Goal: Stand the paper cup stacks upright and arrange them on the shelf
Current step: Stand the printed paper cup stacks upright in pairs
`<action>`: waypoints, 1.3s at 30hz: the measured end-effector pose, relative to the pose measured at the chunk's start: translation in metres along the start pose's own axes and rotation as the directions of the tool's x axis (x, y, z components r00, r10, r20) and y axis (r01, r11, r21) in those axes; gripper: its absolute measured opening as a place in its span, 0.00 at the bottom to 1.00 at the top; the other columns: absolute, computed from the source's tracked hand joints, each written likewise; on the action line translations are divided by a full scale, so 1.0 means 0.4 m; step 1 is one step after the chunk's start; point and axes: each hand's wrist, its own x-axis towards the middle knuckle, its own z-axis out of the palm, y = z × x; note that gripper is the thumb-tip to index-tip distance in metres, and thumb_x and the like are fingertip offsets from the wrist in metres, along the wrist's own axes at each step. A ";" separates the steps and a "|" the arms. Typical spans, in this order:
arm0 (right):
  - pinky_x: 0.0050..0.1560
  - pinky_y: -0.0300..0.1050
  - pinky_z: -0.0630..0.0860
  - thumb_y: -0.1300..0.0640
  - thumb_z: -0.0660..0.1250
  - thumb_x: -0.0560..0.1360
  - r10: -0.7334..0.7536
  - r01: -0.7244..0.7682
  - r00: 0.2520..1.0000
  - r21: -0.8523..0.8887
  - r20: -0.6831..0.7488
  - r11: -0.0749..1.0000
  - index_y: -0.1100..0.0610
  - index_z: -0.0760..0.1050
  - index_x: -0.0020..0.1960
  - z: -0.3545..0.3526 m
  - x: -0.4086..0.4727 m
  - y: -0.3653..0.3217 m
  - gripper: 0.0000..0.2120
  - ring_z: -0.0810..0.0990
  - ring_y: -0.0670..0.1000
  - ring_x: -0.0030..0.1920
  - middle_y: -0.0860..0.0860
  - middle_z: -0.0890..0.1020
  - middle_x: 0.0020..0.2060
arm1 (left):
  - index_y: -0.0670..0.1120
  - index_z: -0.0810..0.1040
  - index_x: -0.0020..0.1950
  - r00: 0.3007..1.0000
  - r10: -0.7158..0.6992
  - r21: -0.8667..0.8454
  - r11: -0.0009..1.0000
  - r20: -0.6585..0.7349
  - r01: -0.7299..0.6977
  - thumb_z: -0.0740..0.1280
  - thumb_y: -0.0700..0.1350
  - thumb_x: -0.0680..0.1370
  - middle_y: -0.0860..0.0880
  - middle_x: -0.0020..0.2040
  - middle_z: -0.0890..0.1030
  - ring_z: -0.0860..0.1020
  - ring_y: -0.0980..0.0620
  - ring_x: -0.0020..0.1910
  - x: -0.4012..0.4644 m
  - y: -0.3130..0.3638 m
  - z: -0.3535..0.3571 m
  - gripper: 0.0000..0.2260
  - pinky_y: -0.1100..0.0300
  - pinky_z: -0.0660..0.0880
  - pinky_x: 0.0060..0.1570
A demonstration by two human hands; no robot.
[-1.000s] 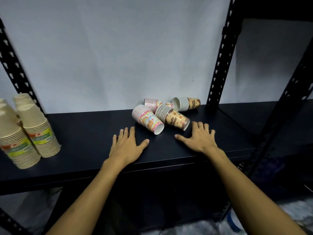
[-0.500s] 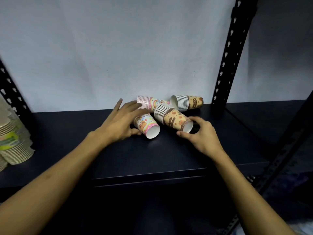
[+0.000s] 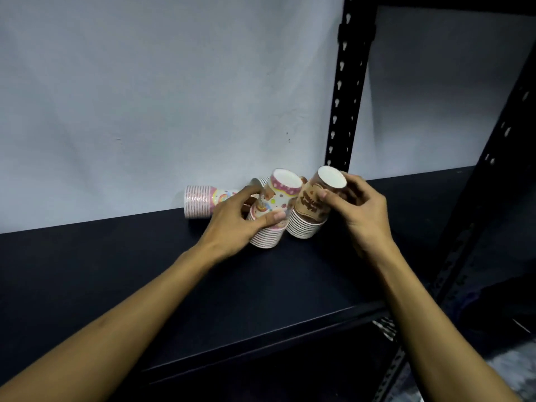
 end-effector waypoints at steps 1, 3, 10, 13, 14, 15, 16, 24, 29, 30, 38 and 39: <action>0.56 0.41 0.80 0.64 0.78 0.69 -0.013 0.013 1.000 -0.026 0.013 1.000 0.58 0.80 0.61 0.001 0.007 -0.004 0.22 0.85 0.47 0.55 0.49 0.87 0.52 | 0.58 0.78 0.63 1.000 -0.016 -0.065 0.998 -0.001 0.016 0.72 0.72 0.65 0.60 0.53 0.84 0.82 0.63 0.52 0.000 -0.001 0.013 0.31 0.57 0.79 0.57; 0.55 0.40 0.81 0.64 0.78 0.70 -0.019 0.021 0.999 -0.052 0.047 0.998 0.57 0.81 0.62 0.005 0.015 -0.004 0.21 0.85 0.46 0.54 0.48 0.88 0.50 | 0.57 0.78 0.63 0.999 -0.044 -0.168 0.985 -0.006 0.043 0.72 0.71 0.65 0.59 0.52 0.85 0.83 0.62 0.51 -0.002 -0.015 0.034 0.31 0.55 0.80 0.58; 0.55 0.40 0.79 0.60 0.73 0.75 0.023 -0.011 0.991 -0.092 0.134 0.996 0.60 0.78 0.65 0.013 0.009 0.026 0.19 0.84 0.47 0.57 0.51 0.86 0.55 | 0.54 0.73 0.68 0.987 -0.088 -0.259 0.958 0.135 0.121 0.74 0.71 0.65 0.55 0.62 0.82 0.81 0.57 0.61 -0.019 -0.054 0.026 0.36 0.49 0.76 0.66; 0.57 0.37 0.78 0.55 0.75 0.74 0.046 -0.013 0.983 -0.183 0.179 0.983 0.56 0.76 0.67 0.003 -0.011 0.038 0.23 0.83 0.43 0.58 0.48 0.85 0.56 | 0.52 0.67 0.74 0.956 -0.091 -0.201 0.968 0.277 0.150 0.81 0.60 0.64 0.57 0.67 0.79 0.78 0.60 0.66 -0.022 -0.057 0.011 0.43 0.51 0.73 0.70; 0.57 0.35 0.77 0.54 0.77 0.72 0.066 -0.013 0.976 -0.244 0.207 0.970 0.53 0.75 0.68 -0.002 -0.018 0.043 0.26 0.82 0.41 0.57 0.46 0.85 0.56 | 0.52 0.66 0.76 0.948 -0.089 -0.188 0.970 0.305 0.152 0.82 0.56 0.65 0.57 0.69 0.78 0.76 0.60 0.68 -0.022 -0.061 0.008 0.44 0.51 0.71 0.72; 0.56 0.32 0.77 0.53 0.78 0.70 0.091 -0.018 0.969 -0.304 0.229 0.952 0.52 0.73 0.69 -0.006 -0.024 0.048 0.29 0.82 0.39 0.57 0.44 0.84 0.57 | 0.51 0.65 0.76 0.945 -0.090 -0.189 0.970 0.315 0.155 0.83 0.52 0.65 0.57 0.70 0.77 0.75 0.60 0.68 -0.023 -0.063 0.006 0.44 0.51 0.70 0.72; 0.56 0.31 0.76 0.53 0.79 0.69 0.112 -0.022 0.964 -0.347 0.242 0.938 0.52 0.71 0.69 -0.009 -0.029 0.054 0.32 0.82 0.37 0.56 0.43 0.83 0.57 | 0.50 0.66 0.76 0.947 -0.091 -0.202 0.966 0.308 0.159 0.83 0.50 0.66 0.57 0.69 0.77 0.75 0.60 0.68 -0.024 -0.064 0.006 0.43 0.51 0.70 0.72; 0.59 0.38 0.78 0.62 0.81 0.67 0.164 -0.068 0.953 -0.344 0.256 0.936 0.56 0.72 0.65 -0.021 -0.033 0.067 0.31 0.83 0.41 0.56 0.48 0.83 0.58 | 0.54 0.69 0.70 0.980 -0.129 -0.122 0.981 0.152 0.148 0.83 0.64 0.55 0.58 0.64 0.80 0.79 0.60 0.62 -0.031 -0.051 0.027 0.47 0.51 0.76 0.66; 0.62 0.38 0.77 0.63 0.80 0.67 0.174 -0.071 0.942 -0.338 0.286 0.938 0.58 0.72 0.64 -0.027 -0.031 0.061 0.29 0.82 0.41 0.58 0.49 0.83 0.58 | 0.51 0.67 0.67 0.956 -0.162 -0.228 0.949 0.244 0.219 0.84 0.52 0.59 0.52 0.67 0.78 0.79 0.57 0.65 -0.028 -0.065 0.004 0.42 0.51 0.74 0.69; 0.62 0.38 0.77 0.64 0.80 0.67 0.174 -0.069 0.941 -0.338 0.291 0.939 0.58 0.72 0.64 -0.028 -0.030 0.061 0.29 0.82 0.41 0.58 0.49 0.83 0.58 | 0.50 0.67 0.68 0.952 -0.159 -0.250 0.941 0.263 0.227 0.84 0.50 0.60 0.51 0.68 0.78 0.79 0.56 0.65 -0.027 -0.067 -0.001 0.41 0.51 0.74 0.69; 0.65 0.44 0.76 0.52 0.81 0.67 0.165 -0.022 0.940 -0.431 0.298 0.902 0.50 0.73 0.68 -0.025 -0.032 0.059 0.33 0.81 0.42 0.60 0.48 0.81 0.61 | 0.54 0.72 0.71 0.957 -0.141 -0.180 0.965 0.254 0.190 0.81 0.60 0.62 0.57 0.65 0.81 0.80 0.59 0.63 -0.038 -0.047 0.001 0.40 0.51 0.75 0.67; 0.65 0.45 0.76 0.50 0.81 0.66 0.161 -0.011 0.942 -0.450 0.296 0.893 0.49 0.73 0.68 -0.025 -0.032 0.060 0.33 0.80 0.43 0.61 0.49 0.80 0.62 | 0.55 0.74 0.70 0.964 -0.149 -0.169 0.967 0.220 0.188 0.81 0.64 0.61 0.57 0.64 0.81 0.80 0.59 0.62 -0.039 -0.046 0.005 0.40 0.51 0.76 0.66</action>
